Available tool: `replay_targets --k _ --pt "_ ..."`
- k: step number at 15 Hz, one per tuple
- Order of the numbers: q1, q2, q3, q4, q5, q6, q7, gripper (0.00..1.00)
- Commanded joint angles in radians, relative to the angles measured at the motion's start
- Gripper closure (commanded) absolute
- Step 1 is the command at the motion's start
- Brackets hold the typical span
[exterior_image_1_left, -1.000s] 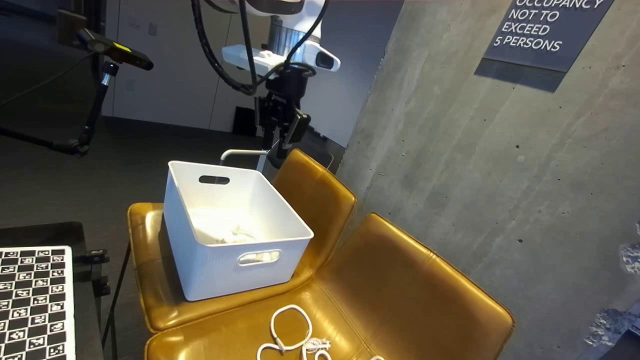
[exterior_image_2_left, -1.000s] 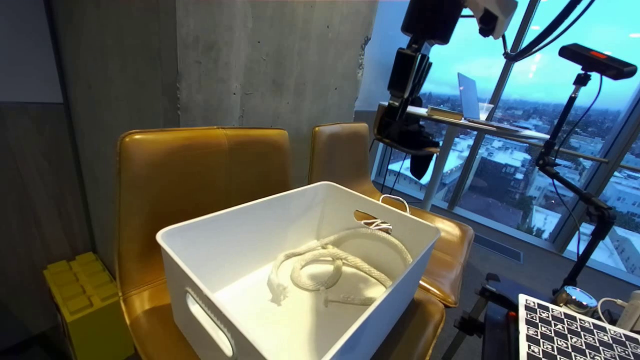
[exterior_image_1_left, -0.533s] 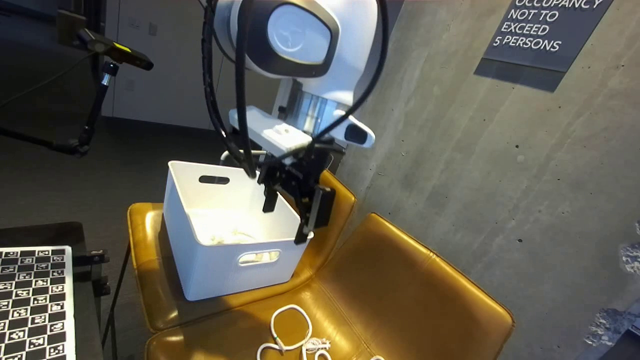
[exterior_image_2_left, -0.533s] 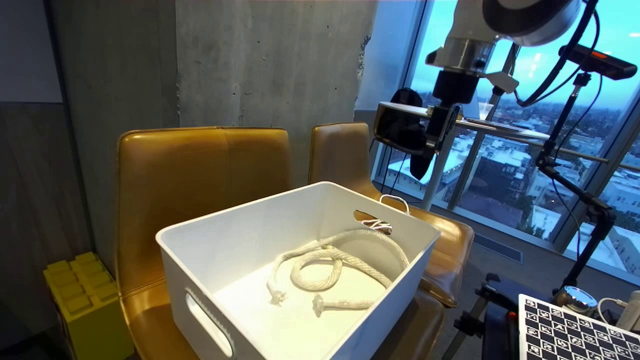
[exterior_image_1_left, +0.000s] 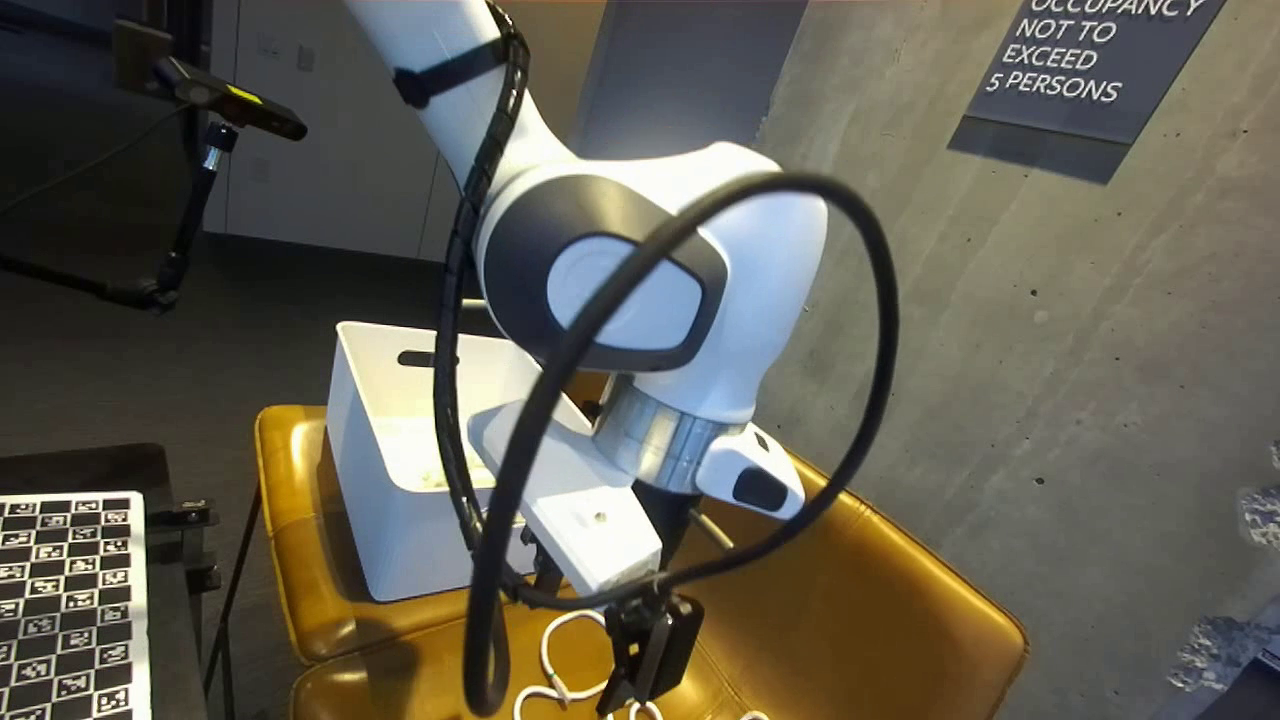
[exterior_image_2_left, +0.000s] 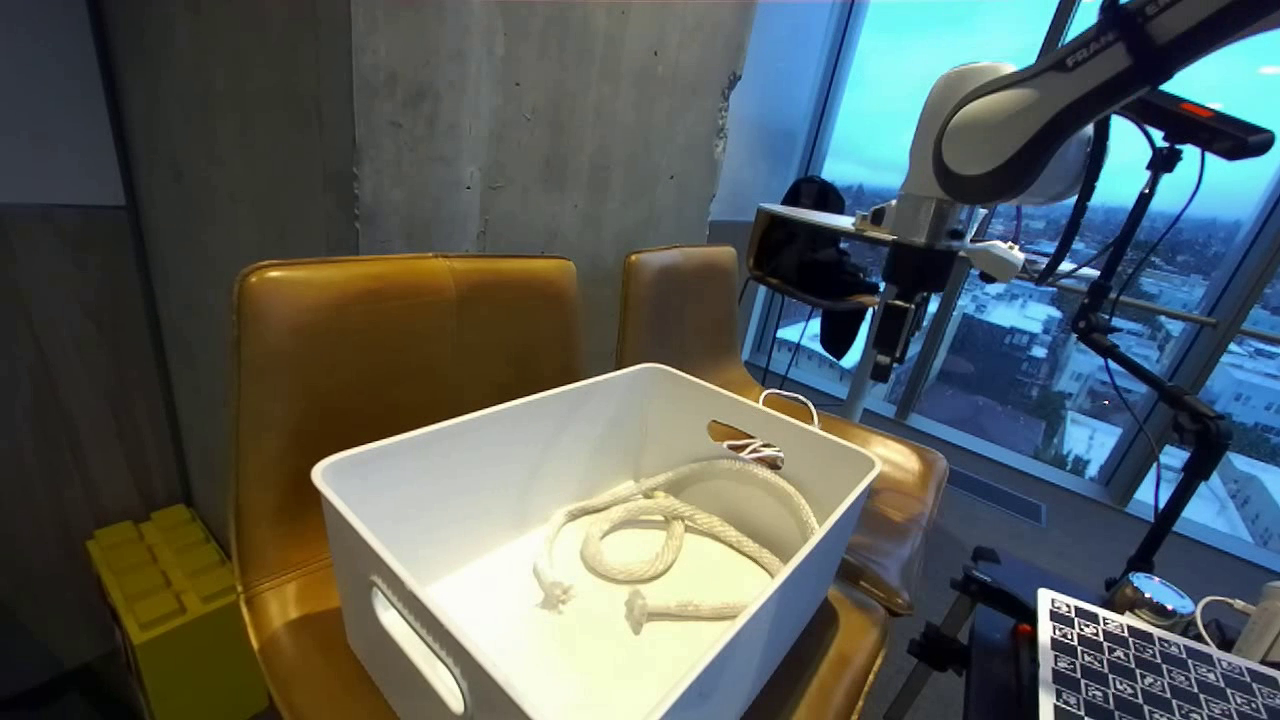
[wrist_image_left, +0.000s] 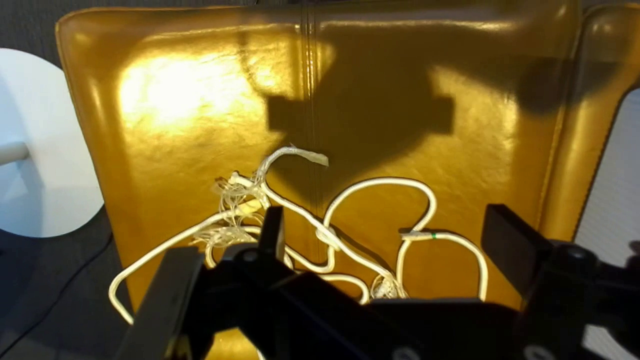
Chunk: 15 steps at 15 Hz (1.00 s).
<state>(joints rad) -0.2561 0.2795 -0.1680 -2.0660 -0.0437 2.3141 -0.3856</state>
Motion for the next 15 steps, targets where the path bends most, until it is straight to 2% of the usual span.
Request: replay_targets --k 1,9,15 --pt "-0.022 0.109 0.020 0.066 0.032 0.036 -0.032 0.00" --pt "-0.006 0.339 0.076 0.236 0.006 0.046 0.001 0.00" --pt "0.020 0.429 0.111 0.290 -0.004 0.046 0.013 0.00"
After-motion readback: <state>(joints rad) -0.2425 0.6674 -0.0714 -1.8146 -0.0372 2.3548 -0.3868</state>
